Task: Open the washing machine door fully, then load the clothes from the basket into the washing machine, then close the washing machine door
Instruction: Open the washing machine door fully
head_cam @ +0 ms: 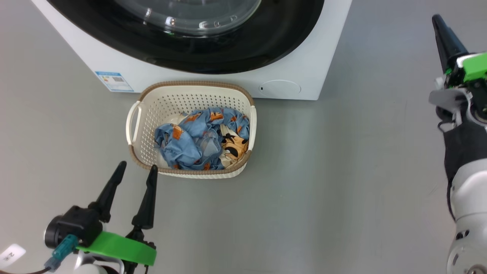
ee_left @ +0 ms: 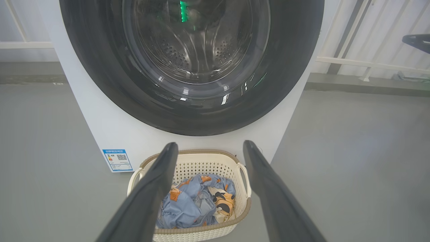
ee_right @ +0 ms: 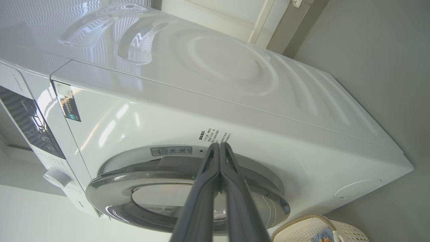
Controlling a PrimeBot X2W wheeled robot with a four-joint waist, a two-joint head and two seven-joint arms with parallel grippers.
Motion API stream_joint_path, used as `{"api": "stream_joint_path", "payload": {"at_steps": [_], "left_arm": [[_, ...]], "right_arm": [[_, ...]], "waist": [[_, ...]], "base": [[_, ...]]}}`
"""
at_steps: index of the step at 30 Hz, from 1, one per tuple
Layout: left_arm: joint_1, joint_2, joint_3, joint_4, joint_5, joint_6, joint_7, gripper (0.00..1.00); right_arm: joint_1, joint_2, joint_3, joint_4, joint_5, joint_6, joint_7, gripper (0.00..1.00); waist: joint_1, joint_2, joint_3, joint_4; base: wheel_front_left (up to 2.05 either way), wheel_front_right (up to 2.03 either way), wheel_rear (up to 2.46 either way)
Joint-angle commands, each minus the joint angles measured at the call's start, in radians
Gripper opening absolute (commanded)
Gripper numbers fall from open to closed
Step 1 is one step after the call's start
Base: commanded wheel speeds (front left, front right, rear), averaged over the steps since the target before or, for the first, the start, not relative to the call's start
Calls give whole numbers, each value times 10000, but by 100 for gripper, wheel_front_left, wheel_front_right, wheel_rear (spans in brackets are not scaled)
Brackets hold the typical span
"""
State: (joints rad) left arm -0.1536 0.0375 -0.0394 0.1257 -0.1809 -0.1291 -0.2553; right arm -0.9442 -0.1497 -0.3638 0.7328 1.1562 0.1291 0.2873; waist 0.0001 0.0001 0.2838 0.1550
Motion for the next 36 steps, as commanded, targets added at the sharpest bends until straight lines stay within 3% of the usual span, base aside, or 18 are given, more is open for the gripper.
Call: {"api": "stream_joint_path", "payload": {"at_steps": [1, 16, 36], "left_arm": [[-384, 128, 274, -279, -69, -15, -65, 100], [-832, 128, -188, -473, -330, -15, -65, 100], [-1450, 128, -611, -895, -1151, -15, -65, 100]], "right_arm": [[-619, -71, 136, -99, 6, 16, 439, 0], [-2703, -442, 104, 363, -435, 16, 2773, 0], [-5318, 154, -540, 1038, -2211, 16, 3169, 0]], "waist": [[-1, -1, 166, 94], [-1, -1, 933, 485], [-1, -1, 2156, 1233]], "base": [[0, 0, 0], [0, 0, 0], [0, 0, 0]]}}
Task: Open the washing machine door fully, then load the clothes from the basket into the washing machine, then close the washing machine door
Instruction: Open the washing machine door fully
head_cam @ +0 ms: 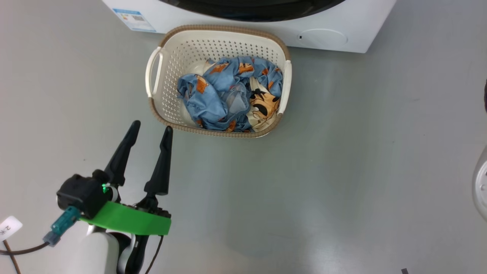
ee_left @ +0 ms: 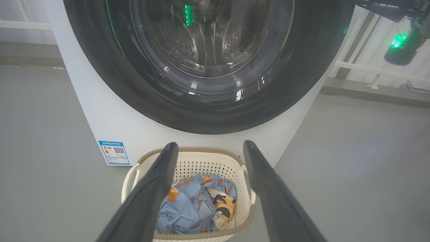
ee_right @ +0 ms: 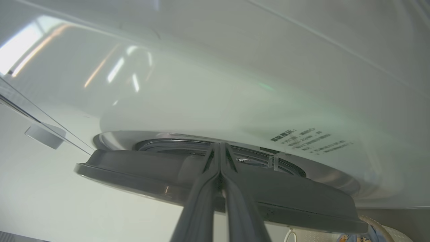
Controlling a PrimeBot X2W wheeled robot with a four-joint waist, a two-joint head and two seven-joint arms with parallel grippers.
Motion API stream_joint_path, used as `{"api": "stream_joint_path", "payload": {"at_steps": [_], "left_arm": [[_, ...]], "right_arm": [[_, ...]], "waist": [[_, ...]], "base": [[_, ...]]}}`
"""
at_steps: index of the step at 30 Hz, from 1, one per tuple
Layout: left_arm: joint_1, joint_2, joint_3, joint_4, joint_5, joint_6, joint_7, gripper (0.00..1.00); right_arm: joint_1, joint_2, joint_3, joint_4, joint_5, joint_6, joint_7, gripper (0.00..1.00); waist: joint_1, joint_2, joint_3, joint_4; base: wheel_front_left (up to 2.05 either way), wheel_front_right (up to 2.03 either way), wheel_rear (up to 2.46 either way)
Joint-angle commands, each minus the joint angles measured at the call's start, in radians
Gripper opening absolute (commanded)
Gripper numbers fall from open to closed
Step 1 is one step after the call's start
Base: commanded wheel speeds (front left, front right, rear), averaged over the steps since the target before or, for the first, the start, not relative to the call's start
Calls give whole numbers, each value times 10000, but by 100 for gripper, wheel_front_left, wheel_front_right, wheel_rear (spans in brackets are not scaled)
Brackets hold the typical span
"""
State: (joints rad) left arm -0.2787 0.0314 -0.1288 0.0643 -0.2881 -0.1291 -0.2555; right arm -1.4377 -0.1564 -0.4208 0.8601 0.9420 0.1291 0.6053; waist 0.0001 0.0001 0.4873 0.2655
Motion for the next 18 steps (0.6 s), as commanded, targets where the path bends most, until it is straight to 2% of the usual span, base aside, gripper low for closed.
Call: {"api": "stream_joint_path", "payload": {"at_steps": [1, 18], "left_arm": [[-200, 189, 272, -288, -123, -15, -63, 100], [-417, 189, 0, -394, -559, 14, -63, 100]], "right_arm": [[-474, 212, -36, -180, -180, 16, -37, 0], [-1251, 541, -674, 248, -1712, 16, 194, 0]], "waist": [[-1, -1, 166, 170], [-1, -1, 732, 603]], "base": [[0, 0, 0], [0, 0, 0]]}}
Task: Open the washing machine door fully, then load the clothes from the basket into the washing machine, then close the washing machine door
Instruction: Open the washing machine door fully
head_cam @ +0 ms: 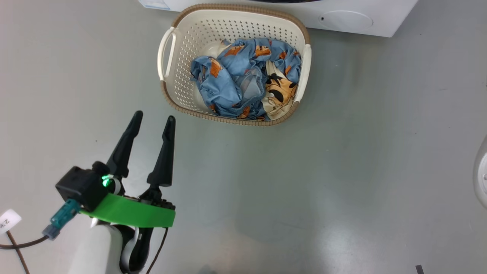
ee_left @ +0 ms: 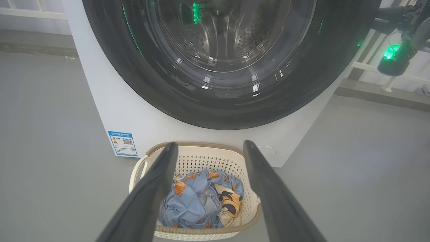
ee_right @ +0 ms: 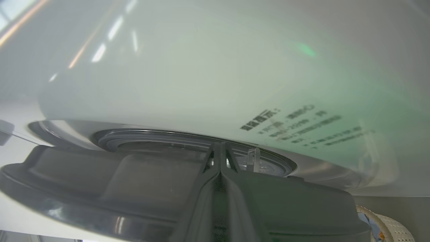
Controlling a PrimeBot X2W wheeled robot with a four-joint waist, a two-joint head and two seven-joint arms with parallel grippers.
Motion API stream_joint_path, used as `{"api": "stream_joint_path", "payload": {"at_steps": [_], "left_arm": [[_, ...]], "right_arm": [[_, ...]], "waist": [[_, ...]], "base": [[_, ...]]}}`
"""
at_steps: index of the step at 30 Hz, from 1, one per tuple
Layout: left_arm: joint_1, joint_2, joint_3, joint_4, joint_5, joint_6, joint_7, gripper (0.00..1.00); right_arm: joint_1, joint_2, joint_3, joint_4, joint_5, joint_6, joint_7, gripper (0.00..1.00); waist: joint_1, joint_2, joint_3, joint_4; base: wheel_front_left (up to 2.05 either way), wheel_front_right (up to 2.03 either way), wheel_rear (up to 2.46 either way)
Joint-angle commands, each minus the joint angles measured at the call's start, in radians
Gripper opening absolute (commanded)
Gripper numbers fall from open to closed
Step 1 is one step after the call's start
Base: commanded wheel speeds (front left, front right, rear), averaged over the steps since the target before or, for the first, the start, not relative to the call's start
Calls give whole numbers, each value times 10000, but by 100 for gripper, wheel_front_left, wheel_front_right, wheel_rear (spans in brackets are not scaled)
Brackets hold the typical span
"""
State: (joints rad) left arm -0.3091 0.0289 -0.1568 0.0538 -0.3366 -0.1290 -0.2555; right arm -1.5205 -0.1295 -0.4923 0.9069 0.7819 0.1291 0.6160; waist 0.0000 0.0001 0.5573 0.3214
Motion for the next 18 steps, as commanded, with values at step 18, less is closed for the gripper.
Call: {"api": "stream_joint_path", "payload": {"at_steps": [18], "left_arm": [[-192, 214, 337, -550, -244, 164, -63, 100]], "right_arm": [[-434, 518, -349, -405, -1045, 16, 2191, 0]], "waist": [[0, -1, 37, 197]], "base": [[0, 0, 0]]}}
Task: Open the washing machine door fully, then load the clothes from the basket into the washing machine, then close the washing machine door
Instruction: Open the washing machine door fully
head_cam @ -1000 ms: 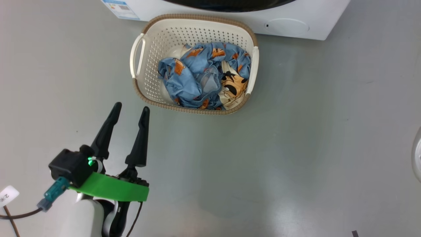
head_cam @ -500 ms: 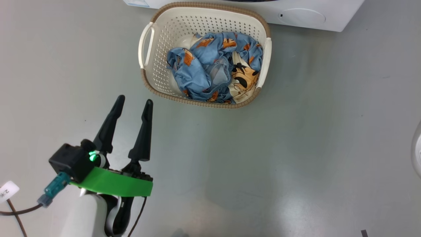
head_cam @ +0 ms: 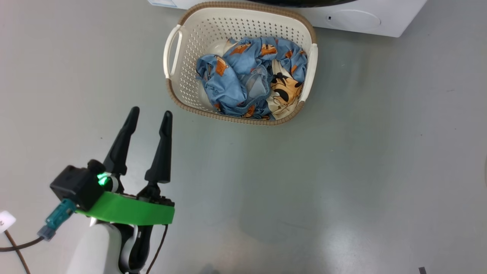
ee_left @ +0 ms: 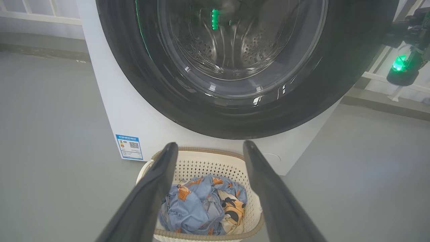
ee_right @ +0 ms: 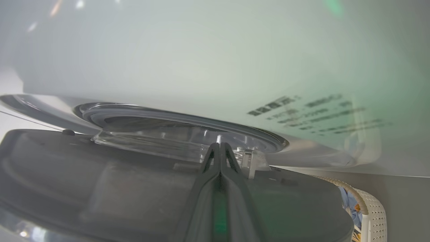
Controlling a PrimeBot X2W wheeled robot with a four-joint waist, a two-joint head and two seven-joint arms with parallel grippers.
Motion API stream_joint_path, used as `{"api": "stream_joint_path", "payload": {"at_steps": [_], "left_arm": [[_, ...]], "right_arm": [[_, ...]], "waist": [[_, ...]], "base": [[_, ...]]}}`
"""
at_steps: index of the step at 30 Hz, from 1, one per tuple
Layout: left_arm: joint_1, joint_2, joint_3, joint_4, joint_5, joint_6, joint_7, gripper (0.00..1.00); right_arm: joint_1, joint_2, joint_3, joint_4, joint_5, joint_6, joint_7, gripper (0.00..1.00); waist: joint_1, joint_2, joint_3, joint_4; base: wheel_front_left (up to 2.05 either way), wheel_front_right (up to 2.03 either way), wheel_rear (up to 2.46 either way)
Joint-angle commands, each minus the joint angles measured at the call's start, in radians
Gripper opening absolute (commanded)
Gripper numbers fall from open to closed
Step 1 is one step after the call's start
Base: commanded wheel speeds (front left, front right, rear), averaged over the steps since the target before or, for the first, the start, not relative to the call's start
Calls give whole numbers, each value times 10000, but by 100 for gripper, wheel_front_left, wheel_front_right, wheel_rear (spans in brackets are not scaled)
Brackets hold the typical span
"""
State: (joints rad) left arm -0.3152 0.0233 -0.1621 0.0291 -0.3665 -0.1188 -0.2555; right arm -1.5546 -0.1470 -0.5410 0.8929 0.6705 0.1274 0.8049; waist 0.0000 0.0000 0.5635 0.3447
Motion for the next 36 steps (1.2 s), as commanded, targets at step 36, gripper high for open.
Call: {"api": "stream_joint_path", "payload": {"at_steps": [36], "left_arm": [[237, 269, 564, -642, 617, -19, -63, 100]], "right_arm": [[3249, 966, 3393, -969, 5026, 33, 5739, 0]], "waist": [[0, 0, -1133, -322]], "base": [[0, 0, 0]]}}
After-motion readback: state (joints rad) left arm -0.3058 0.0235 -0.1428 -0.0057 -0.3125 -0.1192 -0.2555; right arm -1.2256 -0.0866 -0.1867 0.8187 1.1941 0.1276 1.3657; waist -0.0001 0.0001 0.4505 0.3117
